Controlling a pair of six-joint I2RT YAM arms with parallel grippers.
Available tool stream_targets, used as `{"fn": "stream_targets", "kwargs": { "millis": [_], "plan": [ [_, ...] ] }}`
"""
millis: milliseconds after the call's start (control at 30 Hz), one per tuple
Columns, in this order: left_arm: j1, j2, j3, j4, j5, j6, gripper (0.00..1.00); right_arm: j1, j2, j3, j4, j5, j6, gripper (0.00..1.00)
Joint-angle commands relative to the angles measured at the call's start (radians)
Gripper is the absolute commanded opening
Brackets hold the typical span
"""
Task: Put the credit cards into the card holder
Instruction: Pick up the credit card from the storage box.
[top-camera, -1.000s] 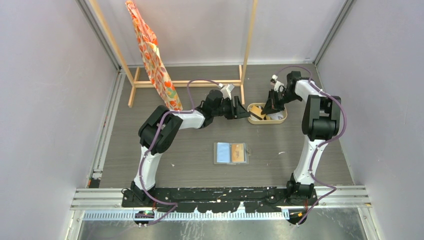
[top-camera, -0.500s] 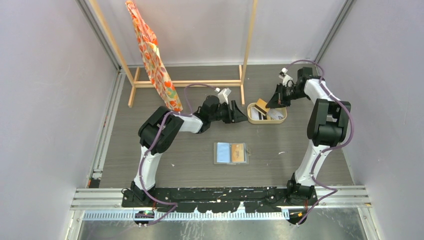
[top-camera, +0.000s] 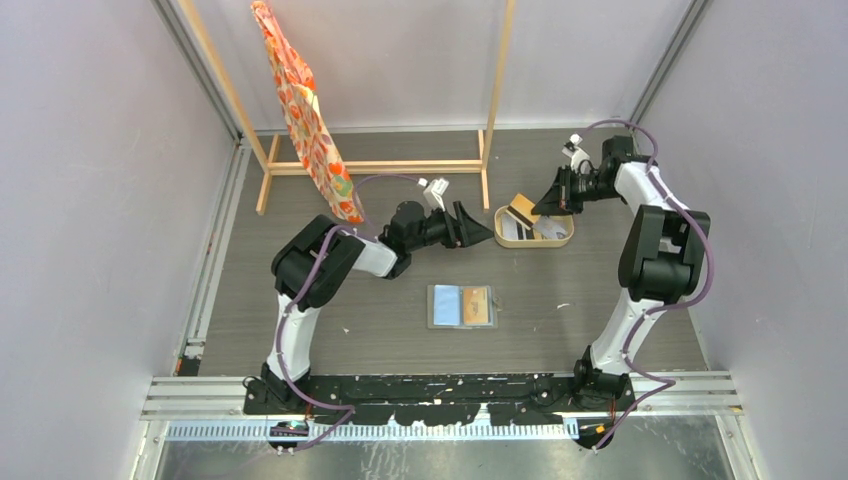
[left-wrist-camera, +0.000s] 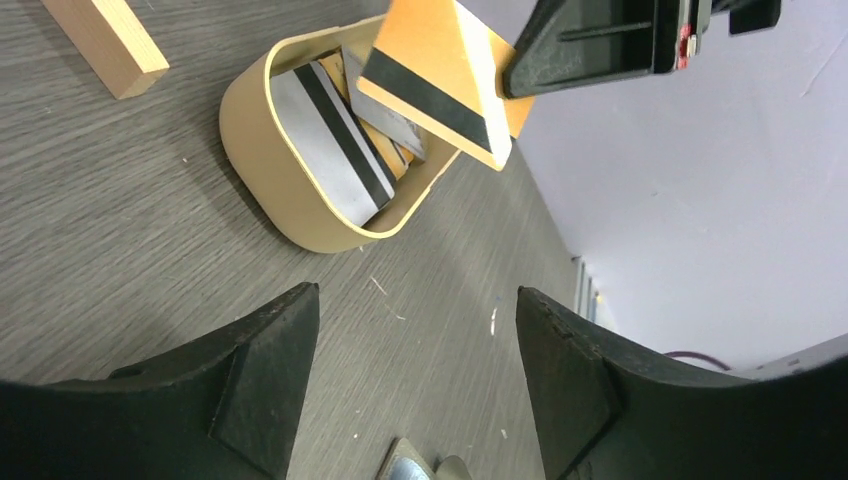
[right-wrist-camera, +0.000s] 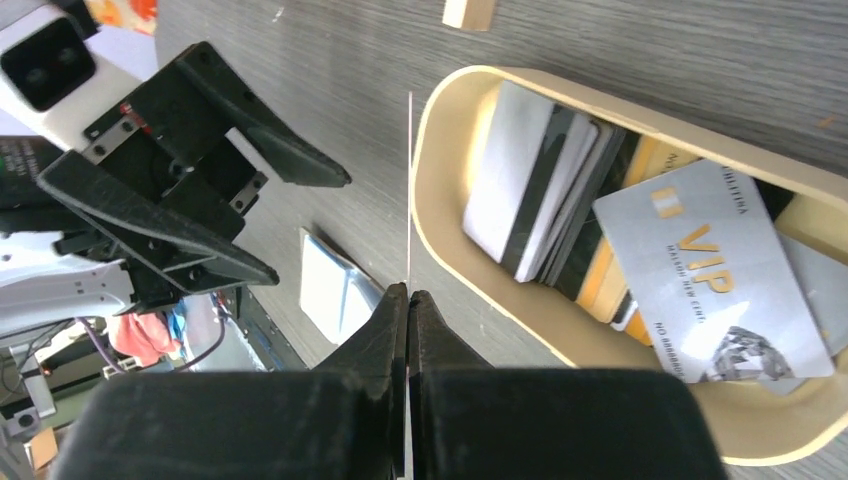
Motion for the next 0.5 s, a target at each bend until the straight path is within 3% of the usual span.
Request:
{"fn": "stream_targets", "kwargs": {
  "millis": [0,267,467],
  "plan": [
    [0.014,-0.071,-0.061,0.226,-0.03,-0.09,0.75,-0.007,-0.129,-0.038,0.034,-0.095,0.027,0.01],
    [-0.057,-0.322,-0.283,0.23,-0.195,-0.15,0.99,-0.008,-0.41,-0.235,0.227,-0.272,0.239,0.01],
    [-0.197,-0.435,-0.372,0.242,-0.408,-0.182,1.0,0.011,-0.582,-0.485,0.658,-0.364,0.606,0.01]
  ]
}}
